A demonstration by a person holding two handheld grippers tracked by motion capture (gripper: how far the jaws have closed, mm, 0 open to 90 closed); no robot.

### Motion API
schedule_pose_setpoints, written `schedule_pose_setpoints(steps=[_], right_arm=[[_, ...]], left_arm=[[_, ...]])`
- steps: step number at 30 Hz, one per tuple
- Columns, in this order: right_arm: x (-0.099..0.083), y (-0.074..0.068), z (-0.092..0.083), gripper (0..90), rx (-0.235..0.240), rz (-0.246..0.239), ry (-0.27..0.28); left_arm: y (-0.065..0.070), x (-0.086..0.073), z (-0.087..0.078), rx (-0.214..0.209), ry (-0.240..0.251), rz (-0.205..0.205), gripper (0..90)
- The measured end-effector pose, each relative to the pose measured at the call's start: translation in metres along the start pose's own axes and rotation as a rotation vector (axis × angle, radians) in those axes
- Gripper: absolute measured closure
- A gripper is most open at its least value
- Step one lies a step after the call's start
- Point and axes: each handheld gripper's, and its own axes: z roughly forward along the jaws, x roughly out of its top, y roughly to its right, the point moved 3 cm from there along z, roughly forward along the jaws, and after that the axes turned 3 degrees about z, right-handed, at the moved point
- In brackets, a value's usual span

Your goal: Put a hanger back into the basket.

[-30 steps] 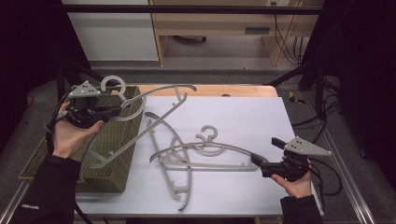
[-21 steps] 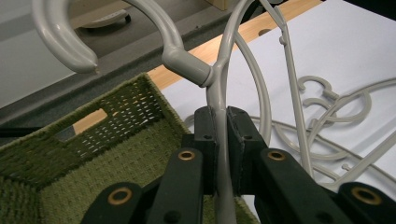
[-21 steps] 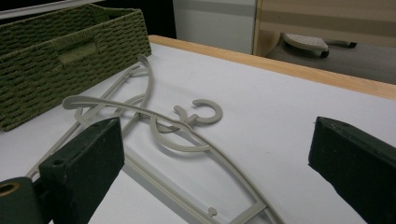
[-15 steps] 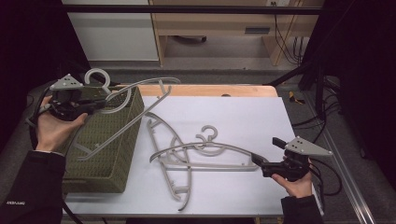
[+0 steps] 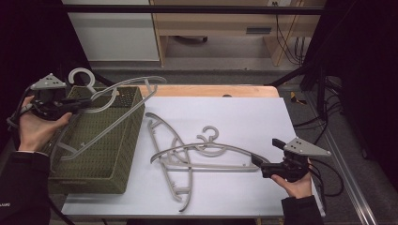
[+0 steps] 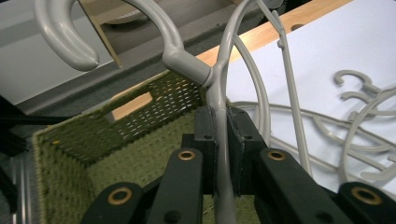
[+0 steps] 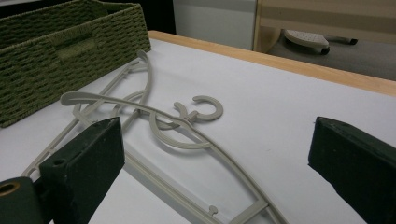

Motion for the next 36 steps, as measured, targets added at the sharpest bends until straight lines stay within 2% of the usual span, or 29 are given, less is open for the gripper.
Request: schedule_pose_setpoints(steps=[5,12,16,29,36], right_arm=[[0.0,0.0,0.001,4.0,-0.003,-0.001,-0.001],[-0.001,-0.001,0.002,4.1,-0.008,-0.001,-0.007],[-0.001,-0.001,0.003,4.0,-0.01,-0.001,-0.009],[-0.002,-0.002,0.006,4.0,-0.014,-0.009,-0.026],[-0.003,-0.002,0.007,4.1,-0.014,-0.009,-0.027]], left_arm=[[-0.008,-0.007,-0.008,0.013,0.017,-0.003,83.1],[-0.019,-0.022,-0.015,0.025,0.008,-0.016,83.1],[-0.026,-0.029,-0.017,0.046,0.006,-0.024,83.1],[-0.051,-0.049,-0.01,0.051,-0.001,-0.053,83.0],[-0.063,-0.061,-0.007,0.063,-0.021,-0.068,83.0]])
